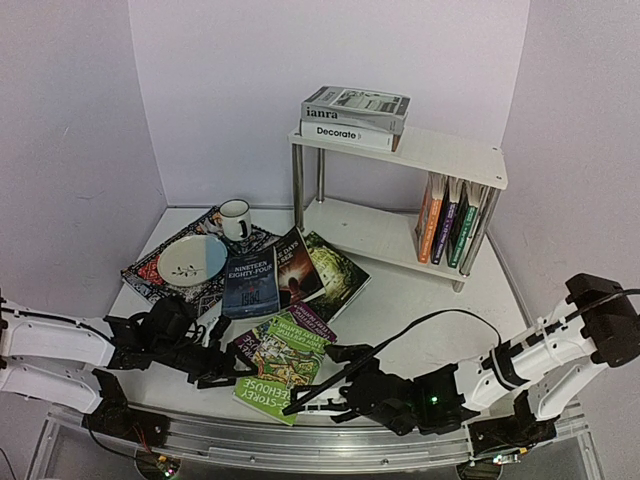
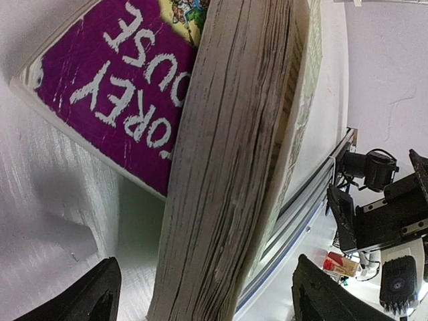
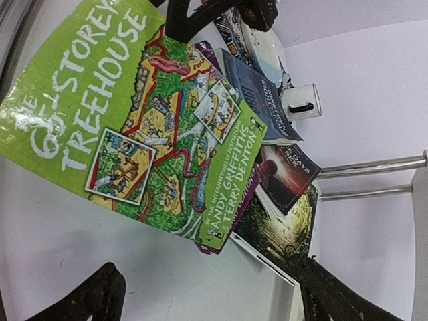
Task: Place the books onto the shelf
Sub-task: Pick up the book from the book pile.
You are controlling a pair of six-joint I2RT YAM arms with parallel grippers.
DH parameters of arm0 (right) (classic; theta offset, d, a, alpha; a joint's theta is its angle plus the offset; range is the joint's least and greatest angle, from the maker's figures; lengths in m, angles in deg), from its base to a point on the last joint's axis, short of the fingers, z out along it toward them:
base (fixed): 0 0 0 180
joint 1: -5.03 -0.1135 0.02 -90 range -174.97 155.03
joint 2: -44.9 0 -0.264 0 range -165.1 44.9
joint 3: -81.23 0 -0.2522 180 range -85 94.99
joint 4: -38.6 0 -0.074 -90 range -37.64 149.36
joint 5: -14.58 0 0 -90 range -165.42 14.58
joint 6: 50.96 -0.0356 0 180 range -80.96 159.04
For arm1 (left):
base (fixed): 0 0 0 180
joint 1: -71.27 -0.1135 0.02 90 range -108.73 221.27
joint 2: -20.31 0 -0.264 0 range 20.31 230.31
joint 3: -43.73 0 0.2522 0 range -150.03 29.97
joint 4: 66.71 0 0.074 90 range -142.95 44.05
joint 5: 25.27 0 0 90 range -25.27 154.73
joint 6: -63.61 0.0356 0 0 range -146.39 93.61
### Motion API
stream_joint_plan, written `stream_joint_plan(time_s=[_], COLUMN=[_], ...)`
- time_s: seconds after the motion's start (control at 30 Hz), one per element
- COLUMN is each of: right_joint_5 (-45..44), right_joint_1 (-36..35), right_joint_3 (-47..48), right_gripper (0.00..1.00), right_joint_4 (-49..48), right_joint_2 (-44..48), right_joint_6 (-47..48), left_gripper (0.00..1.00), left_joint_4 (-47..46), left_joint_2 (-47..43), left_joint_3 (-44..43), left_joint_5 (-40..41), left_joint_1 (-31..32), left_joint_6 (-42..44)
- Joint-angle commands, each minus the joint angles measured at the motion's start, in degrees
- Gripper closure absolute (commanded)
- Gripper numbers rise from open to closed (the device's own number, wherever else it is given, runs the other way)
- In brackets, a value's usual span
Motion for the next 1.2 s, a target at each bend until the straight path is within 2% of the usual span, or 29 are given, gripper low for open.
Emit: stream_joint_plan(time_s=[0.0, 0.13, 0.3, 0.4, 0.53, 0.63, 0.8, 0.87, 1.07, 1.17], right_joint_5=[-6.1, -8.2, -7.1, -6.9, -5.6, -5.3, -4.9, -4.7, -3.6, -3.4], right_joint_1=[-0.4, -0.3, 1.8, 2.1, 2.1, 2.1, 2.2, 2.2, 2.2, 2.2], right_joint_3=[-3.4, -8.1, -9.9, -11.5, -12.4, -12.1, -11.1, -11.1, -11.0, -10.7], right_gripper=[0.09, 0.07, 0.05, 0.05, 0.05, 0.05, 0.05, 0.04, 0.04, 0.04], right_joint_4=[-1.4, 0.4, 10.2, 11.0, 11.0, 11.1, 11.4, 11.4, 11.4, 11.4], right_joint_2=[6.2, 13.4, 21.4, 24.6, 26.4, 26.0, 25.4, 25.4, 24.9, 24.1], right_joint_6=[1.3, -0.3, -9.6, -13.0, -15.9, -16.4, -16.3, -16.3, -16.8, -16.8], left_gripper=[0.14, 0.21, 0.28, 0.33, 0.34, 0.31, 0.14, 0.13, 0.31, 0.45], left_joint_4=[-7.0, -8.5, -8.8, -9.0, -9.0, -9.0, -9.0, -9.1, -9.1, -9.0], left_joint_2=[0.8, 0.2, -0.8, -0.7, 1.0, 3.4, 7.3, 8.5, 10.7, 10.7], left_joint_3=[1.3, 2.4, 3.0, 2.9, 2.6, 2.4, 1.7, 1.1, -1.5, -1.8], left_joint_5=[-1.1, -0.9, -0.7, -1.1, -2.3, -2.9, -3.0, -3.0, -4.3, -5.5], left_joint_1=[0.2, 0.2, 0.2, 0.3, 0.4, 0.5, 1.0, 1.6, 3.7, 3.8], left_joint_6=[-2.8, -3.7, -4.3, -4.3, -4.1, -3.7, -3.4, -3.1, -2.0, -1.7])
